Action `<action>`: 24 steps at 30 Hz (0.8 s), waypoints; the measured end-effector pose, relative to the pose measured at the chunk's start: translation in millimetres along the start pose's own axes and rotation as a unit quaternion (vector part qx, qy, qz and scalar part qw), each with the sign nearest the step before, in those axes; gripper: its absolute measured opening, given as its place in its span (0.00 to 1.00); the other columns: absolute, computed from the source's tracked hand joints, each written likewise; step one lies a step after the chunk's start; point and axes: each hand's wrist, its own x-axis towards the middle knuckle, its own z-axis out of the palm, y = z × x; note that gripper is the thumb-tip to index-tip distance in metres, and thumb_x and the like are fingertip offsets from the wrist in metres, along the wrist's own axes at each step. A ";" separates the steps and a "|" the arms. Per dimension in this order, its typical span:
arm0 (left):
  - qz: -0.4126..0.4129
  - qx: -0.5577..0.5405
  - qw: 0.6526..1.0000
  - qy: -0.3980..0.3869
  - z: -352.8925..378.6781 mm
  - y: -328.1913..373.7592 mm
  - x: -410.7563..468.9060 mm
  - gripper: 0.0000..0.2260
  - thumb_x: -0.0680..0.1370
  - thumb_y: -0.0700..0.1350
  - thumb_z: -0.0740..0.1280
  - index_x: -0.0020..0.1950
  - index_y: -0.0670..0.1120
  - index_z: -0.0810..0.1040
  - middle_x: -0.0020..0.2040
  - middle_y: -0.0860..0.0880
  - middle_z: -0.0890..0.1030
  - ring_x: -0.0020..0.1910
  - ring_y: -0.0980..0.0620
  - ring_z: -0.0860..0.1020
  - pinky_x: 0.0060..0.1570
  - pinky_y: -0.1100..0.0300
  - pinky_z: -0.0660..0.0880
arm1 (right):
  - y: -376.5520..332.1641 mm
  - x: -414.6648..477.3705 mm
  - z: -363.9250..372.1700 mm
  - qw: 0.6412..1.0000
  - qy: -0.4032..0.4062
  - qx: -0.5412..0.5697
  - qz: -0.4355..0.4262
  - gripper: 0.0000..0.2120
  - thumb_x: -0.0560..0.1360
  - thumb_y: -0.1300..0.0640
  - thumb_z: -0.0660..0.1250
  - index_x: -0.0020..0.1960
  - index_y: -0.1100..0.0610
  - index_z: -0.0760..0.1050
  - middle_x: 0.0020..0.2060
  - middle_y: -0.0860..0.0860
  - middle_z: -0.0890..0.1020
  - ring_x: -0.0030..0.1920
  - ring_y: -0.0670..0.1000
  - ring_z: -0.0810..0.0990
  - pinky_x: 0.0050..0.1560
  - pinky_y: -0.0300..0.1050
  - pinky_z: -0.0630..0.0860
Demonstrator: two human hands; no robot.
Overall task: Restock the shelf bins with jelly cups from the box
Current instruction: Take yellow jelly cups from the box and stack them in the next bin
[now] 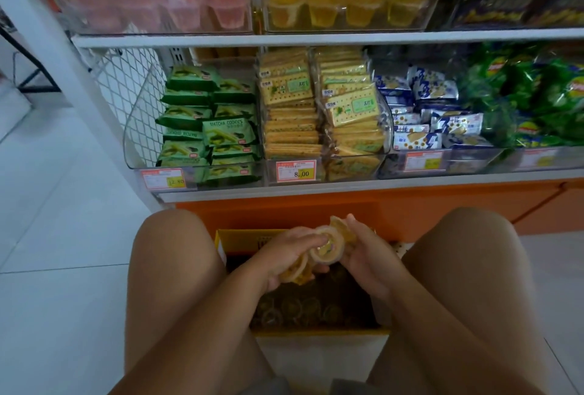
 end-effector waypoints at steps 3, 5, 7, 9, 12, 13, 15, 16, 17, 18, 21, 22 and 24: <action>0.007 -0.003 1.000 0.002 1.8 -3.6 2.1 0.12 0.77 0.51 0.69 0.60 0.53 0.77 0.48 0.47 0.86 0.45 0.48 0.85 0.33 0.61 0.77 | 1.4 3.8 -4.8 0.999 0.020 0.033 -0.001 0.16 0.76 0.54 0.65 0.62 0.58 0.73 0.53 0.57 0.80 0.54 0.55 0.80 0.56 0.54 0.76; 0.011 0.004 1.000 0.008 1.0 -5.0 4.3 0.11 0.77 0.51 0.69 0.59 0.54 0.77 0.47 0.47 0.86 0.45 0.48 0.85 0.33 0.61 0.77 | 2.5 7.4 -7.5 0.997 0.042 0.069 0.006 0.24 0.76 0.59 0.67 0.69 0.54 0.64 0.61 0.58 0.78 0.59 0.55 0.79 0.56 0.52 0.77; 0.018 0.008 1.000 0.018 2.2 -5.7 6.0 0.10 0.76 0.51 0.70 0.57 0.53 0.78 0.47 0.46 0.86 0.43 0.49 0.84 0.33 0.60 0.77 | 6.1 9.5 -6.5 0.996 0.049 0.068 0.013 0.26 0.77 0.60 0.67 0.72 0.61 0.64 0.66 0.60 0.74 0.62 0.56 0.78 0.57 0.50 0.77; 0.024 0.015 0.999 0.032 4.5 -5.9 9.6 0.12 0.76 0.52 0.71 0.58 0.51 0.78 0.47 0.45 0.85 0.42 0.49 0.84 0.34 0.59 0.77 | 9.7 11.1 -3.9 0.996 0.069 0.049 0.031 0.18 0.79 0.57 0.64 0.67 0.62 0.72 0.66 0.60 0.75 0.61 0.56 0.78 0.55 0.50 0.77; 0.032 0.046 0.998 0.036 10.6 -7.2 15.1 0.14 0.76 0.53 0.70 0.58 0.49 0.76 0.47 0.46 0.84 0.41 0.51 0.84 0.35 0.59 0.78 | 15.9 14.6 -4.3 0.992 0.079 0.087 0.044 0.17 0.80 0.56 0.63 0.68 0.54 0.68 0.64 0.58 0.76 0.61 0.59 0.77 0.49 0.55 0.79; 0.039 0.060 0.997 0.035 13.8 -8.6 17.0 0.13 0.77 0.53 0.69 0.58 0.49 0.76 0.48 0.46 0.84 0.42 0.51 0.84 0.36 0.58 0.78 | 17.3 16.0 -5.4 0.991 0.079 0.099 0.047 0.16 0.80 0.57 0.62 0.67 0.51 0.66 0.64 0.58 0.76 0.62 0.60 0.77 0.51 0.57 0.78; 0.060 0.092 0.993 0.038 20.7 -11.0 18.7 0.12 0.77 0.54 0.68 0.57 0.49 0.76 0.49 0.47 0.83 0.43 0.52 0.84 0.38 0.59 0.80 | 20.5 18.4 -7.9 0.992 0.079 0.086 0.048 0.16 0.82 0.56 0.59 0.68 0.56 0.68 0.64 0.62 0.76 0.63 0.63 0.76 0.60 0.61 0.74; 0.071 0.099 0.992 0.042 23.7 -11.7 19.1 0.12 0.78 0.54 0.68 0.56 0.49 0.75 0.50 0.47 0.83 0.44 0.52 0.84 0.39 0.59 0.80 | 21.4 19.5 -8.5 0.992 0.087 0.073 0.051 0.16 0.82 0.55 0.59 0.68 0.58 0.70 0.63 0.62 0.76 0.63 0.62 0.76 0.62 0.61 0.72; 0.079 0.099 0.991 0.047 26.3 -11.4 18.3 0.12 0.78 0.54 0.68 0.56 0.49 0.75 0.50 0.47 0.83 0.44 0.53 0.83 0.38 0.60 0.80 | 21.5 19.9 -7.9 0.992 0.093 0.063 0.050 0.16 0.82 0.55 0.59 0.67 0.57 0.71 0.63 0.62 0.77 0.63 0.62 0.77 0.64 0.61 0.71; 0.080 0.098 0.991 0.053 28.1 -10.7 17.0 0.12 0.77 0.54 0.68 0.55 0.49 0.75 0.50 0.47 0.82 0.44 0.53 0.83 0.36 0.60 0.80 | 21.2 19.0 -5.7 0.993 0.097 0.053 0.049 0.16 0.81 0.54 0.60 0.67 0.56 0.71 0.62 0.62 0.77 0.62 0.62 0.77 0.63 0.61 0.72; 0.069 0.100 0.990 0.067 30.1 -9.7 13.6 0.12 0.75 0.54 0.70 0.55 0.52 0.74 0.50 0.49 0.82 0.44 0.52 0.84 0.36 0.58 0.80 | 23.3 19.1 -4.6 0.991 0.119 0.023 0.047 0.15 0.80 0.55 0.62 0.67 0.51 0.72 0.60 0.58 0.79 0.60 0.59 0.79 0.57 0.58 0.78; 0.063 0.101 0.990 0.072 30.8 -9.1 12.3 0.12 0.75 0.55 0.71 0.55 0.53 0.75 0.50 0.50 0.82 0.45 0.52 0.83 0.38 0.57 0.80 | 24.4 19.0 -4.5 0.991 0.124 0.009 0.042 0.14 0.80 0.55 0.62 0.66 0.51 0.73 0.59 0.58 0.80 0.59 0.59 0.79 0.57 0.58 0.78; 0.050 0.098 0.990 0.086 31.6 -5.8 7.0 0.13 0.75 0.55 0.71 0.55 0.53 0.74 0.50 0.50 0.82 0.45 0.52 0.83 0.35 0.59 0.79 | 25.6 17.8 0.1 0.990 0.137 -0.026 0.030 0.13 0.81 0.54 0.61 0.65 0.49 0.74 0.57 0.56 0.81 0.58 0.57 0.79 0.59 0.61 0.77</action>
